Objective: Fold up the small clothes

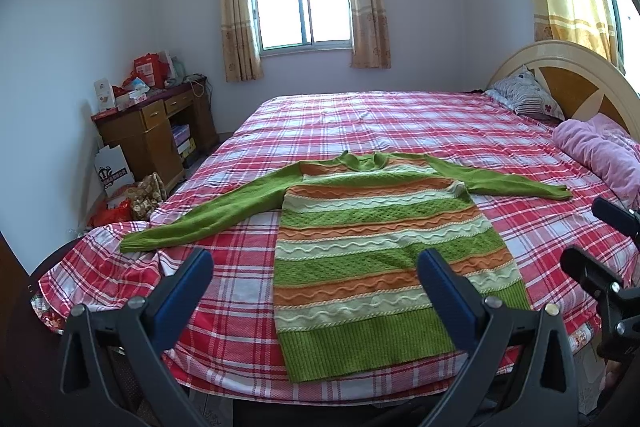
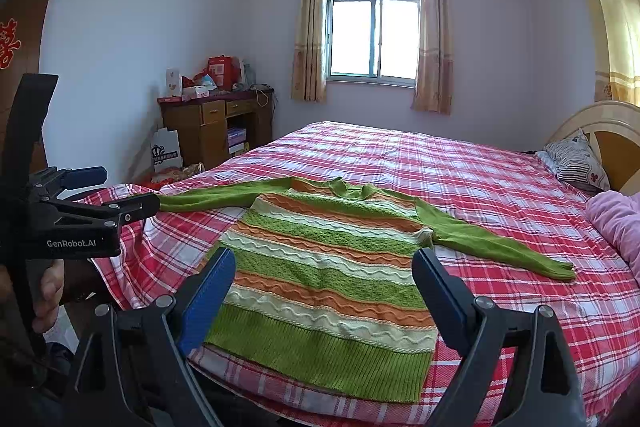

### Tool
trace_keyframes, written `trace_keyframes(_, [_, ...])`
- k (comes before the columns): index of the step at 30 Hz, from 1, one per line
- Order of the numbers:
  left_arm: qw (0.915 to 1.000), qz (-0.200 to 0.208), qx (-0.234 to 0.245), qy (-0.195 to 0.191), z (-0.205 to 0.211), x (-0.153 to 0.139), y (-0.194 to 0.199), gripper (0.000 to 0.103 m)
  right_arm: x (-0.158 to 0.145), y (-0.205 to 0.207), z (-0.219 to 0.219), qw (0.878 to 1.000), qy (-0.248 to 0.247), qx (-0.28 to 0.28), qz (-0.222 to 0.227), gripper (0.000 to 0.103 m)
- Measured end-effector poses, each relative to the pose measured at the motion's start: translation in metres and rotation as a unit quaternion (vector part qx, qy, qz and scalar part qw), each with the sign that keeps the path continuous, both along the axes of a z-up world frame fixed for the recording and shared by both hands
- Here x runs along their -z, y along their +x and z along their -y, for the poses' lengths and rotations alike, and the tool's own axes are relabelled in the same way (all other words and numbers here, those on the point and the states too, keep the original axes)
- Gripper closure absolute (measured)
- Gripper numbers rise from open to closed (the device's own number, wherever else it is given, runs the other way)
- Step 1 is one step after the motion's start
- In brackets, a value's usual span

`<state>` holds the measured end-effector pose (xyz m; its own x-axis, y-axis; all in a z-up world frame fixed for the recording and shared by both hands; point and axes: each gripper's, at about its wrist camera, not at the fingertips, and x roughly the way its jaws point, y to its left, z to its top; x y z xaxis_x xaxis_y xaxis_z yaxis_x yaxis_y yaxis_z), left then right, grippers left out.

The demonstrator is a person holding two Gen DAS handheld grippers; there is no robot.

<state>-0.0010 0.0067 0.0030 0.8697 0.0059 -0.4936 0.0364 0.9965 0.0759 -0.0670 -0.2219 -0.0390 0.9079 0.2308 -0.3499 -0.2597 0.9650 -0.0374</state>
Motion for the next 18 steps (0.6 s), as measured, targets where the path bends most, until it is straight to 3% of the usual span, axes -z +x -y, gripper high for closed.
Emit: trace_keyframes(18, [1.0000,-0.001,0.001,-0.003,0.0012,0.0030,0.0016,0.000,0.0012,0.0005,-0.0008,1.000,0.000,-0.001,-0.002,0.013])
